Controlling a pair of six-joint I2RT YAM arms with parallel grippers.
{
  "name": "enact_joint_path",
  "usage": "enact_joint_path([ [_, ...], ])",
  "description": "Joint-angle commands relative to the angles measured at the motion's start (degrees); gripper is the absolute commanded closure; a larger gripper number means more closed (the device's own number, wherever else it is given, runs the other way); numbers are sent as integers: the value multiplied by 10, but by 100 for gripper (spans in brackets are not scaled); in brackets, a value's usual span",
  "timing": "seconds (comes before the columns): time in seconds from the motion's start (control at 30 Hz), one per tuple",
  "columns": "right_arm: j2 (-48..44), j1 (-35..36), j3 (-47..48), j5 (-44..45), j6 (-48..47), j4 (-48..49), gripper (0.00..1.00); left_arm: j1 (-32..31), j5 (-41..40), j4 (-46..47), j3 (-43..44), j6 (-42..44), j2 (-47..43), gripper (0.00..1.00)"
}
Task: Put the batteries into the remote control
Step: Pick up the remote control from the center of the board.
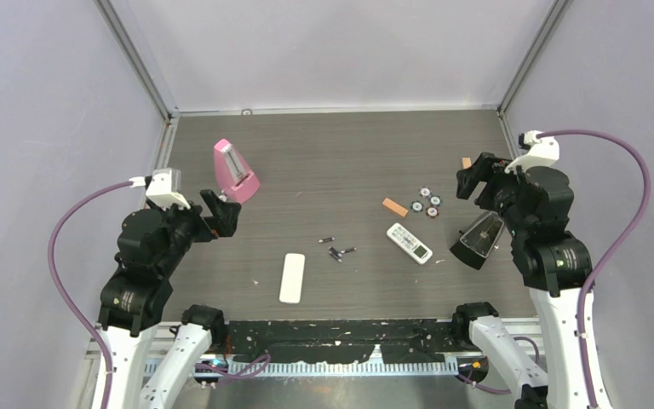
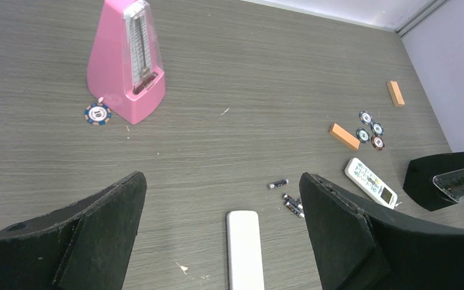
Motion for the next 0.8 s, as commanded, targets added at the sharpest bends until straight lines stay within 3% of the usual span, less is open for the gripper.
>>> enact_joint_path([
  [0.0,-21,-3,17,29,23,40,16,2,-10,14,-6,-18,-5,0],
  [0.1,-15,-2,33,16,13,18,0,2,13,12,-6,-6,0,0],
  [0.23,-6,-2,45,-42,-8,-13,5,2,61,16,-24,22,5,0],
  [0.47,-2,4,36,-135,34,-48,1,-4,196,41,-89,-18,22,0],
  [0.6,-27,49,-19,-131,85,-19,8,-60,159,97,-146,-67,15,0],
  [0.77,5,169,-48,-59,119,-4,9,-130,60,134,-189,-116,47,0],
])
